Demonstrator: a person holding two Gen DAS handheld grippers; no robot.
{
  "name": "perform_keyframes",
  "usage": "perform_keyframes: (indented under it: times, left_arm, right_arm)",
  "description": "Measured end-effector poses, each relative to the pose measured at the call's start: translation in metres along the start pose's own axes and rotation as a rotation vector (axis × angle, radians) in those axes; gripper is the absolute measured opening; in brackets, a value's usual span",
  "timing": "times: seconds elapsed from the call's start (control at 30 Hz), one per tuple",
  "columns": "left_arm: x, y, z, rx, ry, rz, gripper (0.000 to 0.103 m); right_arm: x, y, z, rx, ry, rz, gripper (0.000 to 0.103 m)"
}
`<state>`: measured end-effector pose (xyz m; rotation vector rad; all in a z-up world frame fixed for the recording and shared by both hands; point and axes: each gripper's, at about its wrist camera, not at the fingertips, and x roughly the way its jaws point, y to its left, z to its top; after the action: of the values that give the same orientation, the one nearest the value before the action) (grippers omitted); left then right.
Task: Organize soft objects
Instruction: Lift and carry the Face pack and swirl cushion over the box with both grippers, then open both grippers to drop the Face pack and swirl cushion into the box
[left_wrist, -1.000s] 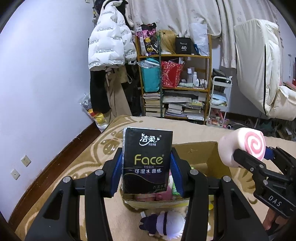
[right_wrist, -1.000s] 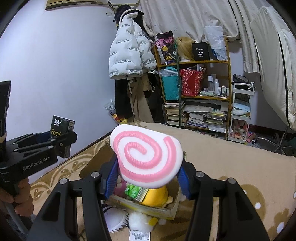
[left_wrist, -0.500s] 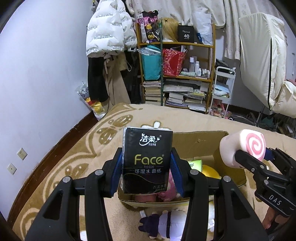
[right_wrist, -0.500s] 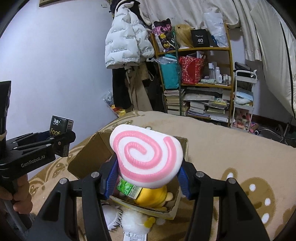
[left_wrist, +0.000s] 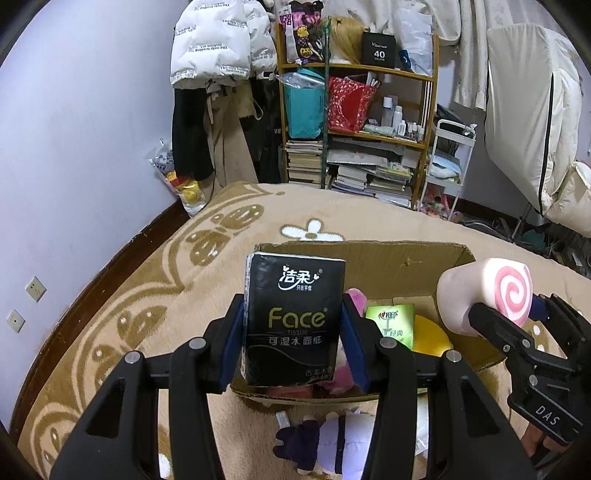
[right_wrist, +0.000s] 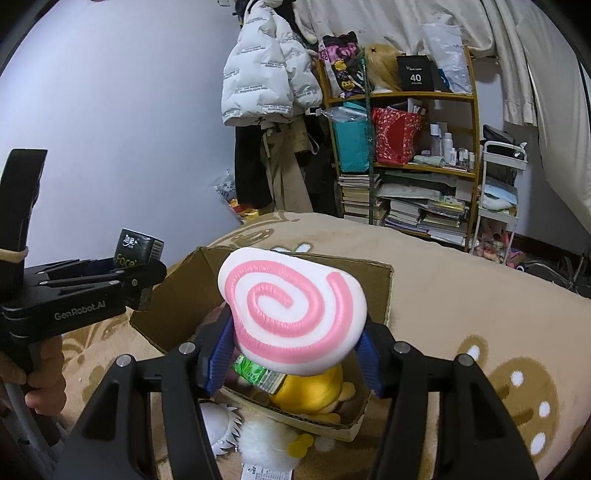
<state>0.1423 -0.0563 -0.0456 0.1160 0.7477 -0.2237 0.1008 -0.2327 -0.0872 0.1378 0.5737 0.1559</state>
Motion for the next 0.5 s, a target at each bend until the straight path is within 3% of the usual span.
perform_keyframes:
  times: [0.3,0.5]
  left_arm:
    - [0.007,-0.003,-0.004,0.001,0.041,-0.024,0.047]
    - [0.011,-0.005,-0.008,0.007,0.071,-0.024,0.048]
  right_arm:
    - [-0.004,0.011,0.001,-0.029,-0.011,0.019,0.066]
    - [0.006,0.012,-0.005,-0.033,0.038,0.016,0.066]
